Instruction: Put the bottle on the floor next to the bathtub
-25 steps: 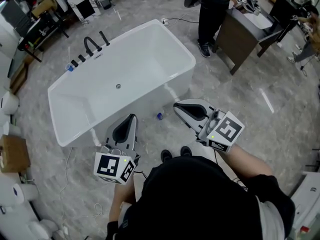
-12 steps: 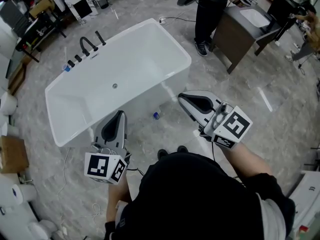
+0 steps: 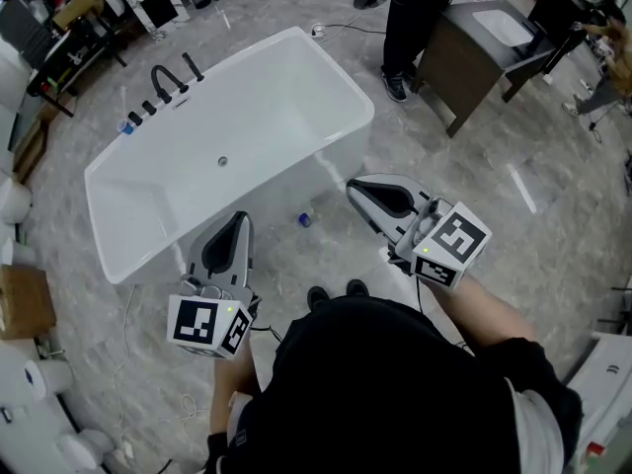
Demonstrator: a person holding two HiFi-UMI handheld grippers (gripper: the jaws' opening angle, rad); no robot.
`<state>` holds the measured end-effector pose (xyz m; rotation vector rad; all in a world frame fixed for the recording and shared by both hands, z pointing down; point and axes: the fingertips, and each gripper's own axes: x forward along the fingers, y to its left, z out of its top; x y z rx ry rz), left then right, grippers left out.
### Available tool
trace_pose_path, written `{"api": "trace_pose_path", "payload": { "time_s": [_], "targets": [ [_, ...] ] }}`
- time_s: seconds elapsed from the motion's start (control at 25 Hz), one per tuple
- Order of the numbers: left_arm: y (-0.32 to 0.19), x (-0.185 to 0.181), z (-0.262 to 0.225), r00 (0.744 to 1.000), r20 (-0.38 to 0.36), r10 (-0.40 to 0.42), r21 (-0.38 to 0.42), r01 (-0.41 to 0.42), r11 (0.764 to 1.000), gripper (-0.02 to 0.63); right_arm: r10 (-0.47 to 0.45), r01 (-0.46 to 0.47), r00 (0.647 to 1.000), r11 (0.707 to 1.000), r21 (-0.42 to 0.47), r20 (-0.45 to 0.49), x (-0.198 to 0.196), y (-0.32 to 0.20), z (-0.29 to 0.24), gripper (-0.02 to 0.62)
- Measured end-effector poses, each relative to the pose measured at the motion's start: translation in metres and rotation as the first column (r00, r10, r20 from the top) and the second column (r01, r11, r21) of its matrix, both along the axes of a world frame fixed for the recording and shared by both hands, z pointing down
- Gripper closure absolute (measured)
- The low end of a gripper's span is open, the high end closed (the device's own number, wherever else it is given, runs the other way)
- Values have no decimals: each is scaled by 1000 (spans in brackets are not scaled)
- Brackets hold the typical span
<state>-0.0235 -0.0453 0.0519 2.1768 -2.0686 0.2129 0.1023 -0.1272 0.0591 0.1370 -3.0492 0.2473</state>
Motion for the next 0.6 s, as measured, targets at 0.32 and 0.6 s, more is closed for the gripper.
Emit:
{"api": "trace_pose_path", "payload": {
  "time_s": [0.32, 0.6],
  "targets": [
    [-6, 7, 8, 1000, -8, 3, -7, -3, 1000, 586, -4, 4, 1000, 1000, -8, 0, 4, -3, 5, 568],
    [-6, 3, 10, 1000, -24, 1, -5, -1, 1000, 586, -4, 4, 1000, 1000, -3, 1, -2, -2, 4, 568]
  ]
}}
